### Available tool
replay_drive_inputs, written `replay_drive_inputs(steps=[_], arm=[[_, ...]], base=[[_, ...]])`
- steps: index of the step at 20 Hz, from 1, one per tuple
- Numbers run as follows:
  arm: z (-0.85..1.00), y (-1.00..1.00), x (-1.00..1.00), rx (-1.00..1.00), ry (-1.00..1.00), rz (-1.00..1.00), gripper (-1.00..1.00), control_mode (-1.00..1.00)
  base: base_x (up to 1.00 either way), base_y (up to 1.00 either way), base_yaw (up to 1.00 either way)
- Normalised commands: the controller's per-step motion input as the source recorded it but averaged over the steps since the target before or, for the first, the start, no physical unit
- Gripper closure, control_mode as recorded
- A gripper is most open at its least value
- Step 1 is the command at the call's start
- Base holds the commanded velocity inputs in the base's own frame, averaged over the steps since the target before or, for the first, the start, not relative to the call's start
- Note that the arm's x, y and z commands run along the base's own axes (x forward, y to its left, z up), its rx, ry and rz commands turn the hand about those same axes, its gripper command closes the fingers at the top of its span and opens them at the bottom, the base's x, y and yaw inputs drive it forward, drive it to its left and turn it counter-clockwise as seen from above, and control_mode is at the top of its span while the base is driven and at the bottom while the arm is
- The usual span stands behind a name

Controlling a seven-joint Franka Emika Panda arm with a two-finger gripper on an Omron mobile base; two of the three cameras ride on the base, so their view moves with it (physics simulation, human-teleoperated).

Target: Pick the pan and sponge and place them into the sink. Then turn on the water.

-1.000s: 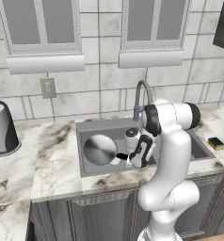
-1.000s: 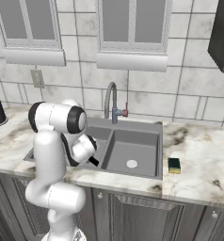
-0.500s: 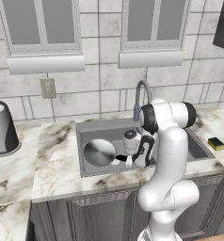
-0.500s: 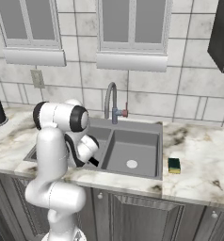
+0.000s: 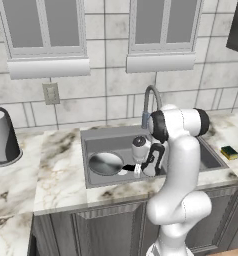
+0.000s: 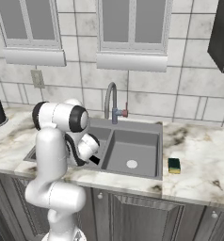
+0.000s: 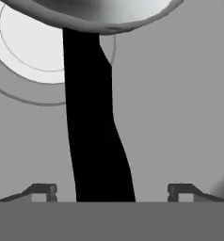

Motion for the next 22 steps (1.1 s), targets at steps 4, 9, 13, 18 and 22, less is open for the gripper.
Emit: replay_drive_inputs(steps=[4, 9, 13, 18, 22], arm=[[0.47, 0.0, -0.02, 0.0, -0.05, 0.0, -1.0, -1.0], [0.55, 0.0, -0.06, 0.0, -0.05, 0.0, -1.0, -1.0], [0.51, 0.0, -0.21, 0.05, -0.04, 0.0, -1.0, -1.0], [0.39, 0.0, -0.25, 0.09, 0.0, -0.01, -1.0, -1.0], [0.48, 0.0, -0.33, 0.14, 0.0, -0.05, -1.0, -1.0]], base=[[0.0, 0.0, 0.0], [0.0, 0.0, 0.0], [0.0, 0.0, 0.0], [0.0, 0.0, 0.0], [0.0, 0.0, 0.0]])
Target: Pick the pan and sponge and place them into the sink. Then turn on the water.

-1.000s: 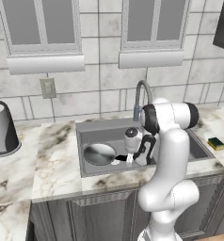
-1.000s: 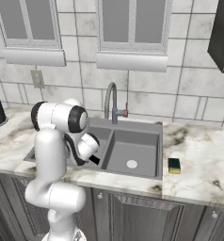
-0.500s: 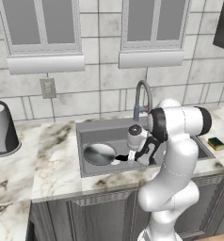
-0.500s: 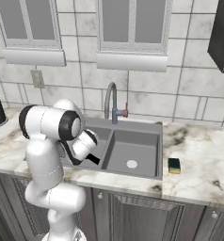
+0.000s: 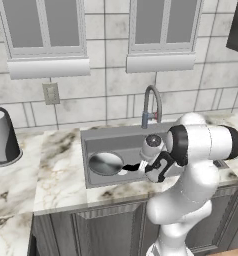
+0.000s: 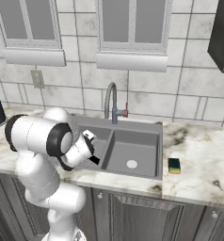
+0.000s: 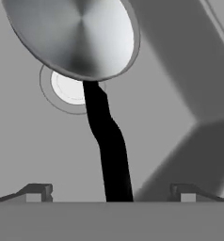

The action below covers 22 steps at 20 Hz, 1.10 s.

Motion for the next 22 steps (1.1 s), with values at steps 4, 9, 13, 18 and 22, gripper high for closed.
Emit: replay_drive_inputs(steps=[4, 9, 13, 18, 22], arm=[[0.63, 0.0, -0.25, 0.08, 0.0, -0.11, -1.0, -1.0], [0.59, 0.0, -0.12, 0.05, 0.0, -0.14, -1.0, -1.0], [0.69, 0.0, -0.11, 0.04, 0.0, -0.16, -1.0, -1.0], [0.59, 0.0, -0.09, 0.05, 0.0, -0.16, -1.0, -1.0], [0.45, 0.0, -0.04, 0.07, 0.0, -0.13, -1.0, -1.0]], base=[[0.0, 0.0, 0.0], [0.0, 0.0, 0.0], [0.0, 0.0, 0.0], [0.0, 0.0, 0.0], [0.0, 0.0, 0.0]])
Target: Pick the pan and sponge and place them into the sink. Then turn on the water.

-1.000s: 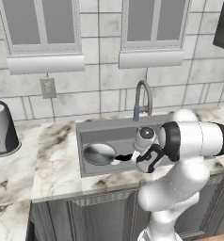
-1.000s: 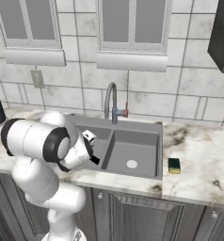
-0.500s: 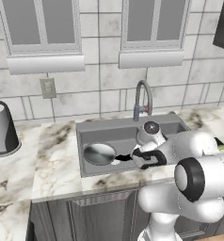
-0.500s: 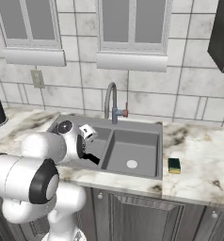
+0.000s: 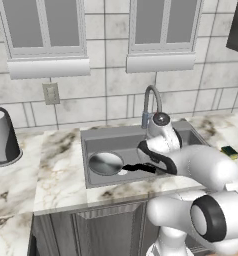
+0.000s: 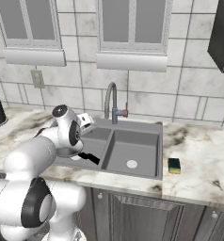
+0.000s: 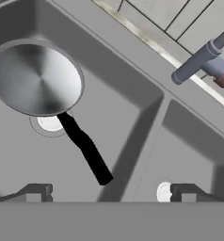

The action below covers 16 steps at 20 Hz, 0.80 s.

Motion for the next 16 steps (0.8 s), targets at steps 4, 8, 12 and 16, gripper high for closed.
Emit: replay_drive_inputs(steps=[4, 8, 12, 16], arm=[[0.36, 0.0, -0.05, 0.1, 0.0, -0.13, -1.0, -1.0], [0.26, 0.0, -0.09, 0.1, 0.0, -0.12, -1.0, -1.0], [0.14, 0.0, -0.07, 0.06, 0.0, -0.11, -1.0, -1.0], [0.01, -0.06, -0.02, 0.01, 0.0, -0.1, -1.0, -1.0]], base=[[0.0, 0.0, 0.0], [0.0, 0.0, 0.0], [0.0, 0.0, 0.0], [0.0, 0.0, 0.0]])
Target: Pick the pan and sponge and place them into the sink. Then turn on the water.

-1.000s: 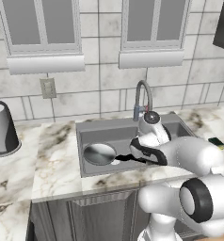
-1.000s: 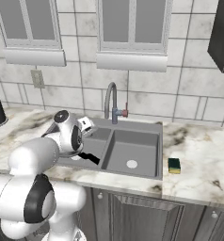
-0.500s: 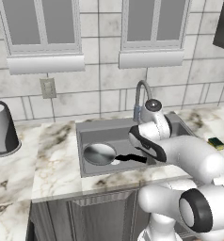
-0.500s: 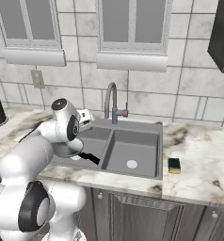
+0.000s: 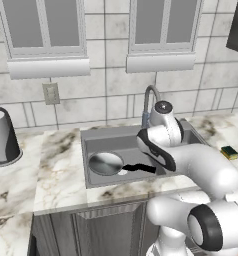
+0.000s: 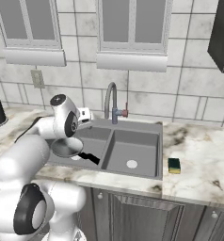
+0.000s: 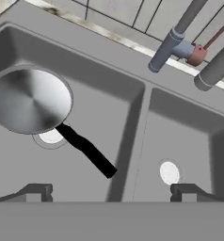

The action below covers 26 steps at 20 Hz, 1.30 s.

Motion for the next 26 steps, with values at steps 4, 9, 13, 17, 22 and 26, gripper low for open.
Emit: replay_drive_inputs(steps=[4, 9, 13, 17, 22, 26], arm=[[0.0, -0.15, 0.0, 0.0, 0.0, -0.09, -1.0, -1.0], [0.0, -0.28, 0.0, 0.0, 0.0, -0.07, -1.0, -1.0], [0.0, -0.34, 0.0, 0.0, 0.0, -0.08, -1.0, -1.0], [0.0, -0.36, -0.12, 0.05, 0.0, -0.08, -1.0, -1.0], [0.0, -0.39, -0.16, 0.05, 0.0, -0.08, -1.0, -1.0], [0.0, -0.45, -0.09, 0.04, 0.0, -0.1, -1.0, -1.0]], base=[[0.0, 0.0, 0.0], [0.0, 0.0, 0.0], [0.0, 0.0, 0.0], [0.0, 0.0, 0.0], [0.0, 0.0, 0.0], [0.0, 0.0, 0.0]])
